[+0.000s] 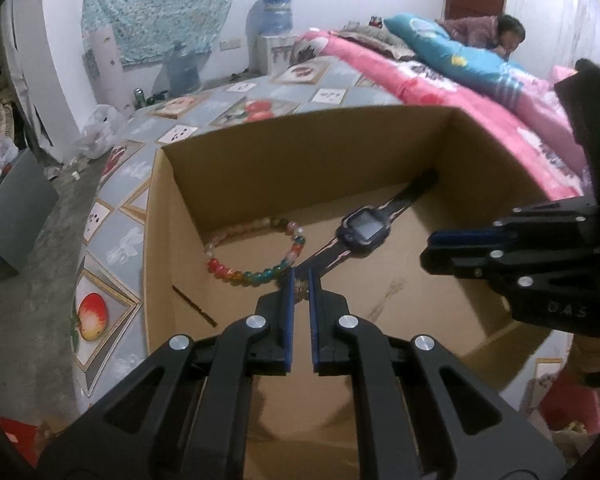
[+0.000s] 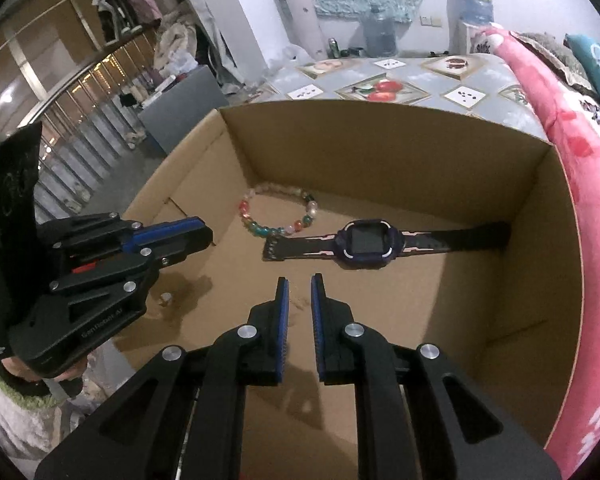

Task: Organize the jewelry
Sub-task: 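Carry both held charms up and over the open box, then open both grippers to drop the charms into the box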

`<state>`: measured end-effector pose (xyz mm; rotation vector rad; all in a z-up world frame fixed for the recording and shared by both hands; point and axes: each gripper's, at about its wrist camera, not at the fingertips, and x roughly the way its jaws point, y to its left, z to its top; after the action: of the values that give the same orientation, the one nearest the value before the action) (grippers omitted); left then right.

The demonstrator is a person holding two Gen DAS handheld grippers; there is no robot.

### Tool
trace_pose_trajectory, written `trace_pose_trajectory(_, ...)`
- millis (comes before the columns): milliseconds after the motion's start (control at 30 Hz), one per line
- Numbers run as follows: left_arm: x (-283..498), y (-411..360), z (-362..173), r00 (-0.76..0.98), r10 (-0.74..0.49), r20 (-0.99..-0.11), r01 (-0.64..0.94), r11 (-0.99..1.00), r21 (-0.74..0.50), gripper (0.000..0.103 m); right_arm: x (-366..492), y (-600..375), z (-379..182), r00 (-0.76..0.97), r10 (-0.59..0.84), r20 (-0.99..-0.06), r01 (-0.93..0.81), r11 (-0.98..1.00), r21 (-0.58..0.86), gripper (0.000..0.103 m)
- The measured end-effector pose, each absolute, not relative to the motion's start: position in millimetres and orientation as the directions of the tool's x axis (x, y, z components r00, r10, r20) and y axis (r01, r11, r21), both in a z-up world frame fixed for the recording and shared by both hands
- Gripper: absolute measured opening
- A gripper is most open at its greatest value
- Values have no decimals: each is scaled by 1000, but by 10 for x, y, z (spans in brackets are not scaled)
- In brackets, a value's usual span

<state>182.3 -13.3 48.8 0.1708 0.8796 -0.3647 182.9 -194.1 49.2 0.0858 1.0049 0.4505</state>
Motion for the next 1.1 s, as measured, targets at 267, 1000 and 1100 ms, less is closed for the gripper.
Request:
trace_pose_trajectory(267, 1772, -55, 512, 605, -211, -768, 347, 938, 15, 13, 1709, -2003, 580, 493, 424, -760, -319, 901, 296, 21)
trace_pose_trajectory(1000, 619, 234, 967, 735, -341, -586, 371, 926, -73, 26, 584, -2235, 967, 607, 520, -601, -410, 853, 323, 43)
trace_pose_trajectory(1100, 541, 271, 956, 736, -346, -581, 363, 927, -92, 27, 502, -2240, 958, 611, 522, -594, -412, 852, 324, 43)
